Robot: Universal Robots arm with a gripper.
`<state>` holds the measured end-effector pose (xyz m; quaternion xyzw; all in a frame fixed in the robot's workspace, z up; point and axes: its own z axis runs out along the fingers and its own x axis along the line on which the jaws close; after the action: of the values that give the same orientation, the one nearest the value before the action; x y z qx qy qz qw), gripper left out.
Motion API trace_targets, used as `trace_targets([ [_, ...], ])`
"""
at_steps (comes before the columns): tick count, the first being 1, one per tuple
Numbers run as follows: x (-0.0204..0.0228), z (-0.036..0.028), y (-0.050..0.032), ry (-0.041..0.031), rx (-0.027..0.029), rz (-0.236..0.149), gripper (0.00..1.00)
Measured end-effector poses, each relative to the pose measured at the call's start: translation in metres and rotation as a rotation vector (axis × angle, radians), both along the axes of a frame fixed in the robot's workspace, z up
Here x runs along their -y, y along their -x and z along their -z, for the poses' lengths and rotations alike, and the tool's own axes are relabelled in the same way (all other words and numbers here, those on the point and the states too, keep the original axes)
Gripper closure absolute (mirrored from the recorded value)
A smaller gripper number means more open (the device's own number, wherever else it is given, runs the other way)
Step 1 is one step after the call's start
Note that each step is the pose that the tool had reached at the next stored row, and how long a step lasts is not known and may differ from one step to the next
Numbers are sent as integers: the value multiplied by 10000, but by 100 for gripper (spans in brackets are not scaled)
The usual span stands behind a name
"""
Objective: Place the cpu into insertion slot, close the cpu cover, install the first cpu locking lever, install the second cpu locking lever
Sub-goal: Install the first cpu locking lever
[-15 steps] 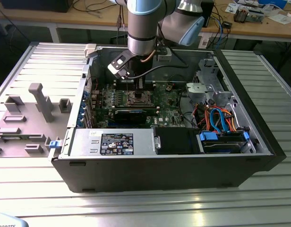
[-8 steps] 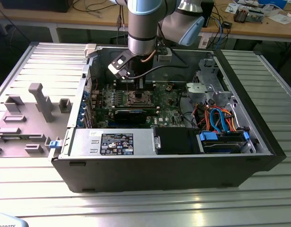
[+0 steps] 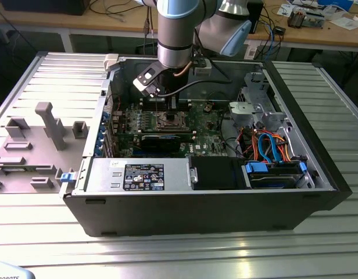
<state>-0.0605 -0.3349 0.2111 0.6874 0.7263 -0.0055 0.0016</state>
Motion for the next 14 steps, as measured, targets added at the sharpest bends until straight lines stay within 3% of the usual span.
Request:
trace_targets([
  [4, 0, -39, 0, 1, 0, 0, 89],
  [12, 0, -173, 0, 0, 0, 1, 89],
  [14, 0, -233, 0, -1, 0, 0, 89],
])
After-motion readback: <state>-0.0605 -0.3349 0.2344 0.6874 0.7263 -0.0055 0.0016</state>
